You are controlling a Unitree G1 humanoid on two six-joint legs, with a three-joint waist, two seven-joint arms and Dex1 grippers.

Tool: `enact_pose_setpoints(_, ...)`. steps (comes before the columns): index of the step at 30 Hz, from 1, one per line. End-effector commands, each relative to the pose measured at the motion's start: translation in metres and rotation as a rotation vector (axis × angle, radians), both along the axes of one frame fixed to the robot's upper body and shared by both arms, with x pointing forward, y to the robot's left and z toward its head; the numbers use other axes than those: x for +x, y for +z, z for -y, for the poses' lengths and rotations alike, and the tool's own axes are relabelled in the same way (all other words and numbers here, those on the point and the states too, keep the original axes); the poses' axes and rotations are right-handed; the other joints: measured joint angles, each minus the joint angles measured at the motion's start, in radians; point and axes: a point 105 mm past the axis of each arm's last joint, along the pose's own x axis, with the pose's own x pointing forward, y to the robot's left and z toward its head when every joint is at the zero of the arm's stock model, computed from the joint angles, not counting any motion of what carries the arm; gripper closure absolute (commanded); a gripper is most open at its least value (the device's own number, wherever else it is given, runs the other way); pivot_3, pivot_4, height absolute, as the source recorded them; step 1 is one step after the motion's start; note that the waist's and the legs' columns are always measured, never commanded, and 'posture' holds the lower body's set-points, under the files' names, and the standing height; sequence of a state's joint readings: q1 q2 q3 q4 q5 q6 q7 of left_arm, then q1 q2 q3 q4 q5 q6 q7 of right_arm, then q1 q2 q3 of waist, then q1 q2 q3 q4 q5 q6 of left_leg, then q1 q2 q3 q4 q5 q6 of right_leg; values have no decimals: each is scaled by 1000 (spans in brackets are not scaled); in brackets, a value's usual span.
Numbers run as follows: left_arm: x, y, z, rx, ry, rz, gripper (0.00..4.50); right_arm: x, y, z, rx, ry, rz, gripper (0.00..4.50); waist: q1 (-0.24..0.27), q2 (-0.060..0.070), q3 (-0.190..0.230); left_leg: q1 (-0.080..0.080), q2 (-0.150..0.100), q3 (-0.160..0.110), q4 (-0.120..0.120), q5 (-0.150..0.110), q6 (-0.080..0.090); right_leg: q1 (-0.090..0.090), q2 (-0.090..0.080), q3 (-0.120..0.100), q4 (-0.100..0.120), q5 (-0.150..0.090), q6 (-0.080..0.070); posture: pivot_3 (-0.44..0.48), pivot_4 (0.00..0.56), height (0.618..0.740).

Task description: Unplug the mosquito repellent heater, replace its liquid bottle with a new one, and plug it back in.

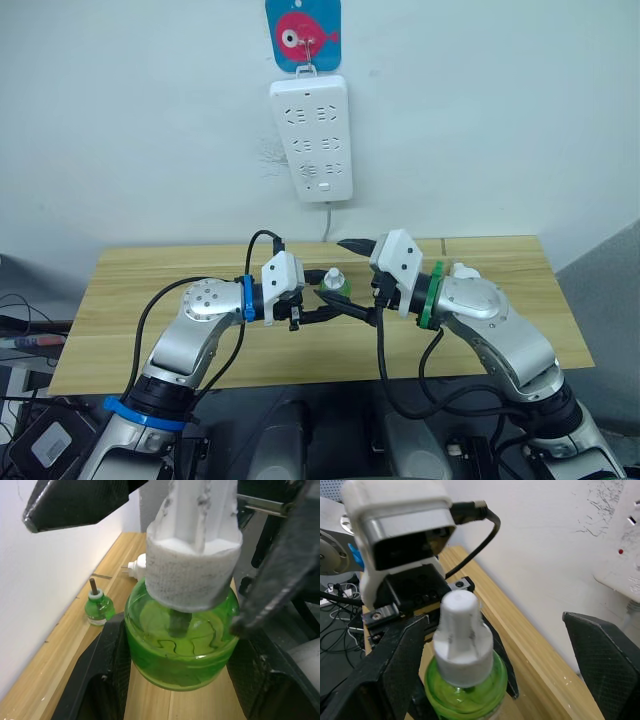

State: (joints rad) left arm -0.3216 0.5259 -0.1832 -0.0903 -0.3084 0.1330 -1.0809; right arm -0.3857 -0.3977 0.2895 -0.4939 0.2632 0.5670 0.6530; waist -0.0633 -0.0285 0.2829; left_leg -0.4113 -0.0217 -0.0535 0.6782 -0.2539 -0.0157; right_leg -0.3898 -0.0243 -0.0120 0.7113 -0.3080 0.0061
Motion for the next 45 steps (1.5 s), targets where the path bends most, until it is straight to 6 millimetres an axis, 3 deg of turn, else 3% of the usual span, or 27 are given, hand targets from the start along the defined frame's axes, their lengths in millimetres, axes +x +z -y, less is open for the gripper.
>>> enact_pose_setpoints(1,-7,8,1,-18,-19,31,2218,1,16,18,19,-10,29,0,1,0,0,0,0,0,0,0,0,0,0,0,0,0,0,-111,222,740)
enact_pose_setpoints(7,-10,7,3,-33,-13,27,2218,-1,13,43,-42,-12,-15,0,2,0,0,0,0,0,0,0,0,0,0,0,0,0,0,-124,222,740)
enact_pose_setpoints(12,-6,10,1,-38,4,40,2218,-8,12,52,-94,30,-20,0,3,0,0,0,0,0,0,0,0,0,0,0,0,0,0,-122,222,740)
enact_pose_setpoints(18,-2,12,2,-50,15,54,2218,-25,12,25,-68,130,-27,0,1,0,0,0,0,0,0,0,0,0,0,0,0,0,0,-125,222,740)
enact_pose_setpoints(24,-5,14,6,-60,-1,61,2218,-11,12,-6,11,85,-10,0,2,0,0,0,0,0,0,0,0,0,0,0,0,0,0,-112,219,740)
enact_pose_setpoints(30,-7,14,6,-61,-6,63,2218,-2,14,-19,72,61,-23,0,4,0,0,0,0,0,0,0,0,0,0,0,0,0,0,-106,214,740)
enact_pose_setpoints(36,-8,15,6,-62,-4,62,2218,7,9,4,51,1,-44,0,5,0,0,0,0,0,0,0,0,0,0,0,0,0,0,-106,213,740)
enact_pose_setpoints(45,-9,13,6,-53,-13,58,2218,-3,7,52,-66,5,-75,0,6,0,0,0,0,0,0,0,0,0,0,0,-1,0,0,-125,212,740)
